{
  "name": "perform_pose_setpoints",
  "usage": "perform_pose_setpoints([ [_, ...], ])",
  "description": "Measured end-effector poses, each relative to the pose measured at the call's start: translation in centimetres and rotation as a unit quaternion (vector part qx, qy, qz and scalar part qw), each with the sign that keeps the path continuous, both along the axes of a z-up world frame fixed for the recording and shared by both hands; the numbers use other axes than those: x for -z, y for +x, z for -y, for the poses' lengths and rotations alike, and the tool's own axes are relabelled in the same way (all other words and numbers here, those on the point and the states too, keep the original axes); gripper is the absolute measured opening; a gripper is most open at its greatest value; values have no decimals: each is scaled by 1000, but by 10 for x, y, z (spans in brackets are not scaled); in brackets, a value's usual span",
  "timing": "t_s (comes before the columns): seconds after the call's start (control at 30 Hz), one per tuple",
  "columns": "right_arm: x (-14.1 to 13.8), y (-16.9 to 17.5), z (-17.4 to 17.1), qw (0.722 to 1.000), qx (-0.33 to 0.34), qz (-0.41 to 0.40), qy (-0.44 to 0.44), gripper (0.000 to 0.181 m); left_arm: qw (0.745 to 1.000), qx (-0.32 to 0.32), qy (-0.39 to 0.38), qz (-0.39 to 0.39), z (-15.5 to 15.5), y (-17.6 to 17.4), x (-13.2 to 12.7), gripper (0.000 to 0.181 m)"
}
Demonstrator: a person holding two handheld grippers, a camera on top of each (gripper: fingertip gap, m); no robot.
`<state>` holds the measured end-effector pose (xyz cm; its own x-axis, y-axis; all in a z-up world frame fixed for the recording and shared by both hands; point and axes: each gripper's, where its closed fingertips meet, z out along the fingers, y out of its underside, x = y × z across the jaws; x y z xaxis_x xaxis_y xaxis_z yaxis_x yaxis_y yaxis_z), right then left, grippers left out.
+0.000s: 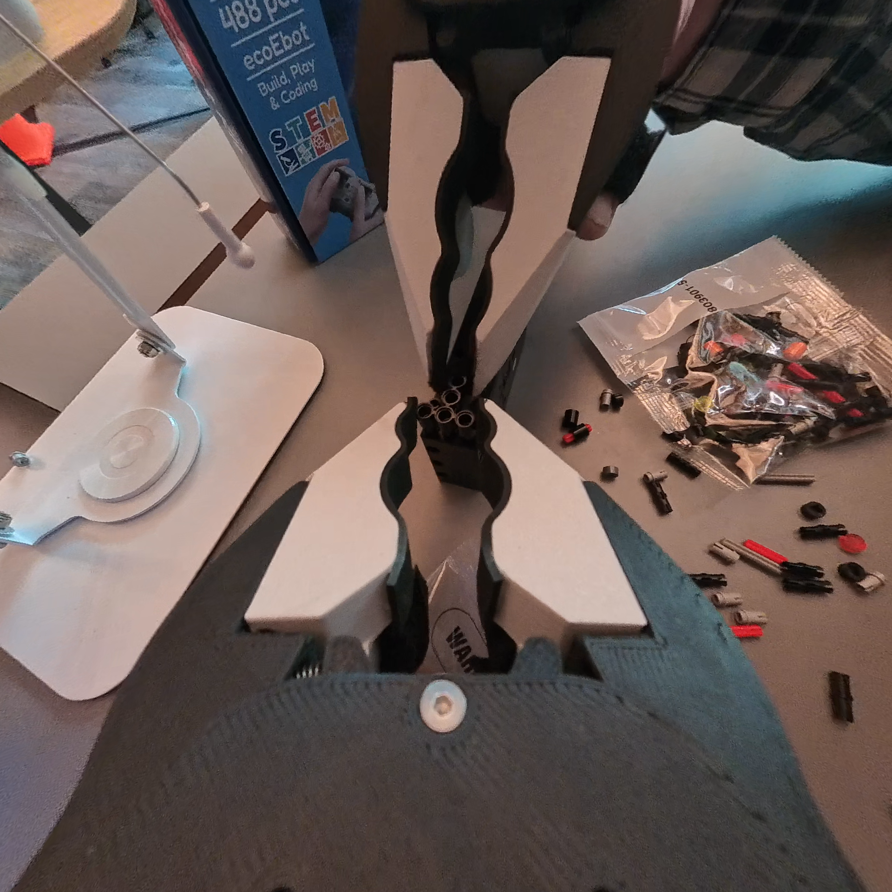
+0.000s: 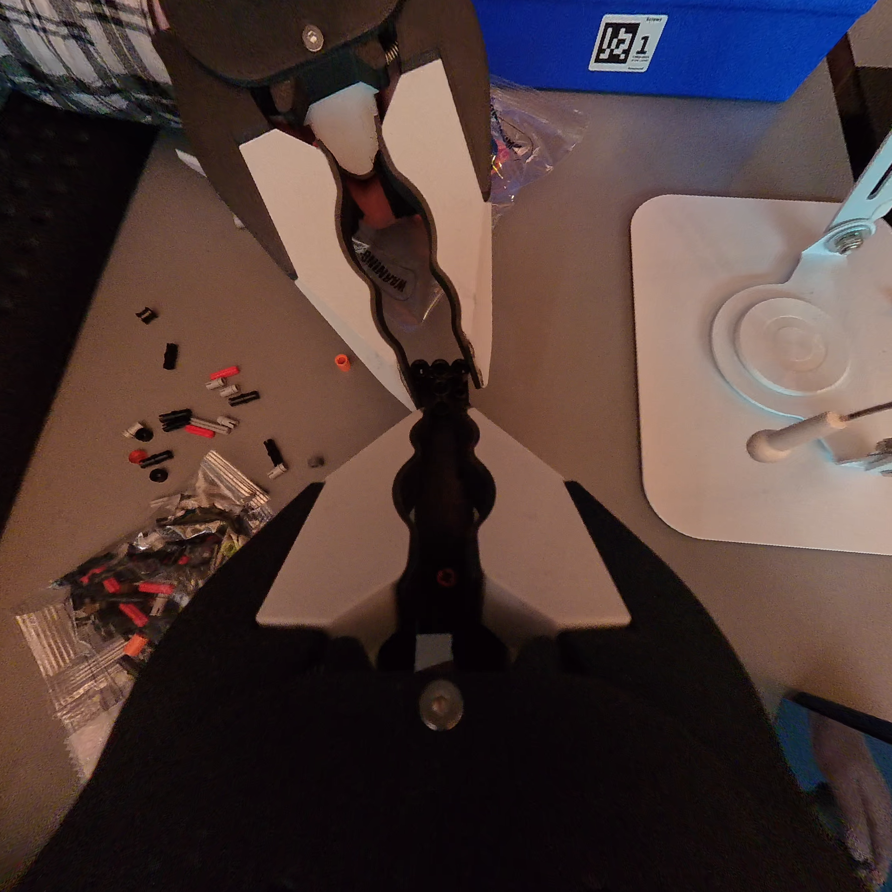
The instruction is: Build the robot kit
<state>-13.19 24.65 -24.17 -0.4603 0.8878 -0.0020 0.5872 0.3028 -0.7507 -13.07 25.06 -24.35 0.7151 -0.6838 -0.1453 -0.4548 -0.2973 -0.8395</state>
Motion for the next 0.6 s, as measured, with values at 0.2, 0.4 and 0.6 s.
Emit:
perform_pose_setpoints([
  [0.2, -6, 1, 4, 999, -15, -21, 30, 8, 1000, -3, 16, -22, 2, 1, 0, 22],
  [0.4, -5, 0, 4, 999, -16, -26, 43, 8, 1000, -7, 12, -21, 0, 2, 1, 22],
  [0.6, -5, -3, 4, 998, -10, -31, 46, 1, 1000, -8, 4, -7, 0, 0, 1, 22],
])
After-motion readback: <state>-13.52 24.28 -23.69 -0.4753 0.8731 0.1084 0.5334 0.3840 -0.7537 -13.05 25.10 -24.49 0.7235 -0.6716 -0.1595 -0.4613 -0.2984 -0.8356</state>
